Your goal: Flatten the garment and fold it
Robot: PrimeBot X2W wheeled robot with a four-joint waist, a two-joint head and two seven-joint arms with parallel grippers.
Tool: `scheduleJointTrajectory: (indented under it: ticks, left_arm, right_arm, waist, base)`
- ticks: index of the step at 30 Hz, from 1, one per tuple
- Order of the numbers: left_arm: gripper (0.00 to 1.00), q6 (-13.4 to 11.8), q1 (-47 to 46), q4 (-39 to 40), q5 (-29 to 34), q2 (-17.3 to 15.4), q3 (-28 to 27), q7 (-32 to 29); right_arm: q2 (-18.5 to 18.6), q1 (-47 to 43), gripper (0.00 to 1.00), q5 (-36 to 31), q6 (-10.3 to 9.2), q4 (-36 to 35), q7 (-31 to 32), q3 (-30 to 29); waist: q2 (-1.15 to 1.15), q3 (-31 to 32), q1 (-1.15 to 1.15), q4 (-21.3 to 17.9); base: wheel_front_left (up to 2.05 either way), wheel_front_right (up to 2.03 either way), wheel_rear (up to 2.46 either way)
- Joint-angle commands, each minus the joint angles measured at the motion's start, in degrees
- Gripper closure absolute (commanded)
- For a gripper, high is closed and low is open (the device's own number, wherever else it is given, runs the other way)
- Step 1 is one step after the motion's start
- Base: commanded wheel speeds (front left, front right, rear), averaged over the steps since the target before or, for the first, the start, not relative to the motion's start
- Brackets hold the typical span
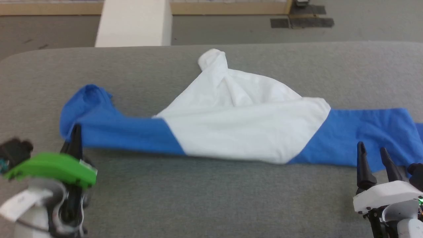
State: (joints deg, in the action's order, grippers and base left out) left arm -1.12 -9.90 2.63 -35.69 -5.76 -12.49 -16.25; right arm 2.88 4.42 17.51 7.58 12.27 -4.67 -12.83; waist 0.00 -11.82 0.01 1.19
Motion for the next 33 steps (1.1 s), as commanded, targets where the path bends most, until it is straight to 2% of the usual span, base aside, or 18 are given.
scheduleJointTrajectory:
  ticks: [1, 5, 8, 10, 11, 12, 16, 18, 21, 23, 25, 27, 29, 33]
  left_arm:
    - [1.00, -1.7, 4.1, 3.1, 0.1, 0.2, -0.7, -0.9]
    - [1.00, -5.9, 13.1, 8.4, 0.3, 1.3, -1.7, -3.5]
    - [1.00, -8.6, 16.4, 8.3, -1.6, 2.1, -2.6, -3.5]
    - [1.00, -9.8, 18.1, 5.5, -2.1, 2.3, -2.1, -3.7]
    - [0.55, -10.3, 18.4, 4.1, -2.6, 2.4, -1.9, -3.9]
    - [0.00, -10.7, 18.5, 2.9, -2.6, 2.5, -1.8, -3.8]
    - [0.00, -10.4, 16.8, 2.2, -2.5, 2.3, -1.4, -1.6]
    - [0.00, -8.6, 15.2, 4.4, 0.2, 0.2, -0.8, 1.6]
    - [0.00, -6.3, 12.5, 8.4, 8.5, -4.6, 0.5, 10.2]
    - [0.00, -4.9, 10.6, 9.7, 13.3, -6.4, 1.5, 17.3]
    - [0.00, -3.4, 9.8, 9.2, 17.7, -7.9, 3.8, 22.8]
    - [0.00, -2.5, 9.8, 7.9, 20.5, -8.2, 6.2, 26.4]
    - [0.00, -2.4, 10.1, 6.6, 22.4, -7.6, 8.1, 28.3]
    - [0.00, -2.7, 10.7, 4.7, 23.8, -5.2, 10.9, 30.0]
  right_arm:
    - [0.0, -0.5, 0.00, -0.6, -0.09, 0.0, 0.2, 0.1]
    - [0.0, -0.9, 0.00, -0.9, -0.09, -0.2, 0.6, -0.2]
    - [0.0, -0.8, 0.00, -1.1, -0.09, -0.3, 0.8, -0.1]
    - [0.0, -0.9, 0.00, -1.1, -0.09, -0.4, 1.0, 0.1]
    - [0.0, -1.0, 0.00, -1.0, -0.09, -0.4, 1.0, 0.4]
    - [0.0, -1.1, 0.00, -1.0, -0.09, -0.3, 1.1, 0.7]
    - [0.0, -1.8, 0.00, -1.0, -0.09, -0.4, 1.4, 0.7]
    - [0.0, -2.0, 0.00, -1.1, -0.09, -0.9, 1.8, 0.4]
    - [0.0, -2.1, 0.00, -1.5, -0.09, -2.2, 3.0, -0.3]
    - [0.0, -2.2, 0.00, -2.4, -0.09, -2.9, 5.3, -0.9]
    - [0.0, -2.5, 0.00, -3.2, -0.09, -2.9, 10.4, -1.7]
    - [0.0, -3.0, 0.00, -5.1, -0.09, -2.6, 18.6, -2.0]
    - [0.0, -2.8, 0.00, -7.5, -0.09, -3.6, 26.5, -2.1]
    - [0.0, -0.9, 0.00, -11.6, -0.09, -6.6, 37.5, -2.7]
  waist:
    - [0.00, 3.8, -0.01, 4.2]
    - [0.00, 4.7, -0.01, 5.2]
    - [0.00, 4.9, -0.01, 5.3]
    - [0.00, 5.2, -0.01, 5.1]
    - [0.00, 5.2, -0.01, 5.0]
    - [0.00, 5.3, -0.01, 4.7]
    - [0.00, 6.0, -0.01, 4.2]
    - [0.00, 6.3, -0.01, 4.0]
    - [0.00, 6.9, -0.01, 3.8]
    - [0.00, 6.9, -0.01, 3.8]
    - [0.00, 7.1, -0.01, 3.6]
    - [0.00, 6.9, -0.01, 3.1]
    - [0.00, 6.5, -0.01, 2.5]
    - [0.00, 5.5, -0.01, 1.9]
  base:
    - [0.00, 0.00, 0.00]
    - [0.00, 0.00, 0.00]
    - [0.00, 0.00, 0.00]
    - [0.00, 0.00, 0.00]
    - [0.00, 0.00, 0.00]
    - [0.00, 0.00, 0.00]
    - [0.00, 0.00, 0.00]
    - [0.00, 0.00, 0.00]
    - [0.00, 0.00, 0.00]
    - [0.00, 0.00, 0.00]
    - [0.00, 0.00, 0.00]
    - [0.00, 0.00, 0.00]
    - [0.00, 0.00, 0.00]
    - [0.00, 0.00, 0.00]
